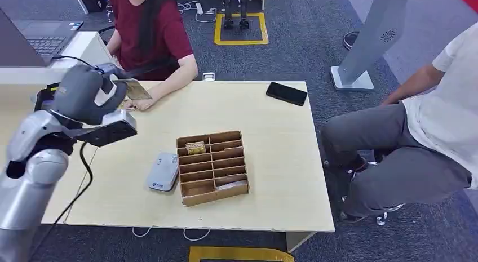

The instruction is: Pass the card to the sensor for recognition and then transmit it.

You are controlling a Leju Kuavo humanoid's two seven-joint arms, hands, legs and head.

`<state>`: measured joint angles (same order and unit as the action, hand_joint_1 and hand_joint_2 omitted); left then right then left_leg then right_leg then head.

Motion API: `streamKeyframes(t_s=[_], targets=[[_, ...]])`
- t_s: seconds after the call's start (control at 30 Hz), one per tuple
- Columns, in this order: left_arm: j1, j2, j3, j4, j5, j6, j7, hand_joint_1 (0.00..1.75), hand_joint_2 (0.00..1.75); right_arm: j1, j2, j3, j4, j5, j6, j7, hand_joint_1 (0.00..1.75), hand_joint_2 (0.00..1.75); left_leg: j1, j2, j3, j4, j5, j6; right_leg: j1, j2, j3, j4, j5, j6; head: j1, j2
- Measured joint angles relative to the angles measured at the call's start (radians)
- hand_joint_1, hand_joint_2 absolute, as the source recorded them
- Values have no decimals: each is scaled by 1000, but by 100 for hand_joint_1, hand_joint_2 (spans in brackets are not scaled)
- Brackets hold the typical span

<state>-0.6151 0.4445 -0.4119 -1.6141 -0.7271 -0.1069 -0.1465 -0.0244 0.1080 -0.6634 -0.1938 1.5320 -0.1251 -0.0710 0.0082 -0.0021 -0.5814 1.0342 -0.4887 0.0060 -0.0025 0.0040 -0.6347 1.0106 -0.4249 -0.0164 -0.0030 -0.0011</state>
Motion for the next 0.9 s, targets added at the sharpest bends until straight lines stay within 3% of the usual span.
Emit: streamKeyframes(t_s=[0.27,0.53,0.67,0.9], targets=[[-77,86,55,-91,40,-16,27,175,175,-2,0,-12,0,-3,0,2,0,175,0,0,0,0,0,0,0,0,0,0,0,0,0,0],[-85,104,87,-81,30,12,38,175,175,-5,0,-14,0,3,-4,2,0,175,0,0,0,0,0,0,0,0,0,0,0,0,1,0],[-43,82,87,-51,-89,89,65,175,175,-5,0,-16,0,3,4,6,0,175,-1,0,0,0,0,0,0,0,0,-1,0,0,1,0],[58,-26,87,93,-353,263,179,175,175,-6,0,-16,-1,24,6,10,0,175,-1,0,0,0,0,0,-1,0,0,-1,0,0,0,0]])
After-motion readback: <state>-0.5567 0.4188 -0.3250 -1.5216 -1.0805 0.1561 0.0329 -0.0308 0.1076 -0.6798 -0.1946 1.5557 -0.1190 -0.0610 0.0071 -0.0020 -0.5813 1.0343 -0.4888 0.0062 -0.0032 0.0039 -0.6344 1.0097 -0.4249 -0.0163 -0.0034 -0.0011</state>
